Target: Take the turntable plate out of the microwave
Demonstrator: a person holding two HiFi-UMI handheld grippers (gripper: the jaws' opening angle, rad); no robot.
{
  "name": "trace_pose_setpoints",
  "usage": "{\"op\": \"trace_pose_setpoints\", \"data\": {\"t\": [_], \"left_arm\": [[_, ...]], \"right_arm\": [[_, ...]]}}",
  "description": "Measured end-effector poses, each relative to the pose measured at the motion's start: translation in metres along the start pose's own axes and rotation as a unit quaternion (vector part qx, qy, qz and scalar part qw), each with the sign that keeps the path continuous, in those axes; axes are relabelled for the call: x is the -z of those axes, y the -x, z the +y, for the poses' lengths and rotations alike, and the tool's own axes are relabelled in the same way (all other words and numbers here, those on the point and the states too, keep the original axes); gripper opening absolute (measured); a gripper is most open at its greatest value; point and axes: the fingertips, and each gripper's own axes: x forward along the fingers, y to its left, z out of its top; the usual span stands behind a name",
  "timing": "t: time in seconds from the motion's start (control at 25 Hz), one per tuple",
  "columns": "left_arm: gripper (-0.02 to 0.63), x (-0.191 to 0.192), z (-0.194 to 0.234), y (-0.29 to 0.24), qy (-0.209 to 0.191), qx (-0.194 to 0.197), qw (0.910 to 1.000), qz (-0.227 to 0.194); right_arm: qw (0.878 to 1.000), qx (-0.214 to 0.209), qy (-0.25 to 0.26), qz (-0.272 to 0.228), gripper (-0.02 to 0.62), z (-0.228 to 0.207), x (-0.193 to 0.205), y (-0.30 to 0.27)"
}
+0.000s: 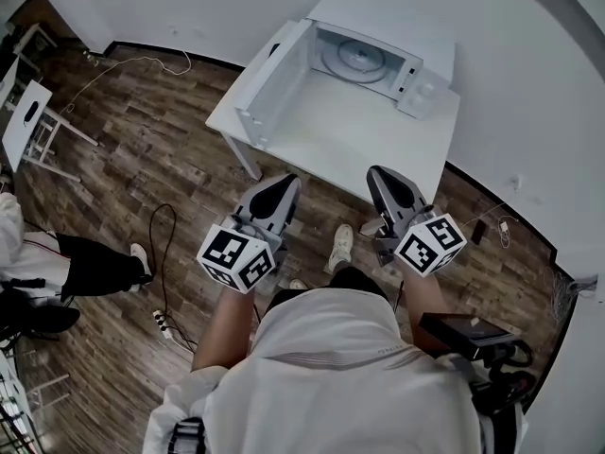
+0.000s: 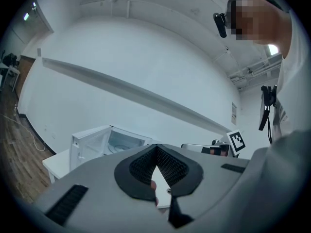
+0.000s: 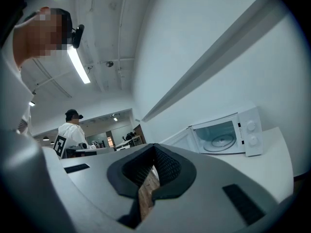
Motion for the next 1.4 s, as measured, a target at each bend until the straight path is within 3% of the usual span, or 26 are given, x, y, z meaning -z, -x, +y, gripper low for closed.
{"op": "trace_pose_setpoints", "data": {"t": [0.2, 0.44, 0.8, 0.96, 1.24, 1.4], "left_arm": [[0.011, -0.006, 0.020, -0.053, -0.003, -0.003, 1.0000, 0.004], [0.011, -0.002, 0.042, -0.150, 0.013, -0.006, 0.9997, 0.021], [0.011, 0.000, 0.071, -0.260, 0.015, -0.041, 0.9980, 0.045], [0.011, 0.010, 0.080, -0.289, 0.024, -0.040, 0.9969, 0.063], [0.011, 0.037, 0.104, -0.324, 0.059, -0.025, 0.9949, 0.078], [0.011, 0.055, 0.133, -0.335, 0.134, -0.017, 0.9888, 0.063]], "right_arm": [[1.000, 0.006, -0.007, 0.001, 0.004, -0.052, -0.010, -0.023], [0.999, 0.021, -0.029, 0.009, 0.004, -0.143, -0.024, -0.049], [0.998, 0.000, -0.051, 0.027, 0.005, -0.247, -0.042, -0.089], [0.996, -0.014, -0.078, 0.040, 0.005, -0.265, -0.033, -0.106], [0.992, -0.003, -0.110, 0.062, 0.005, -0.290, -0.006, -0.118], [0.988, -0.008, -0.138, 0.070, 0.005, -0.292, 0.016, -0.140]]}}
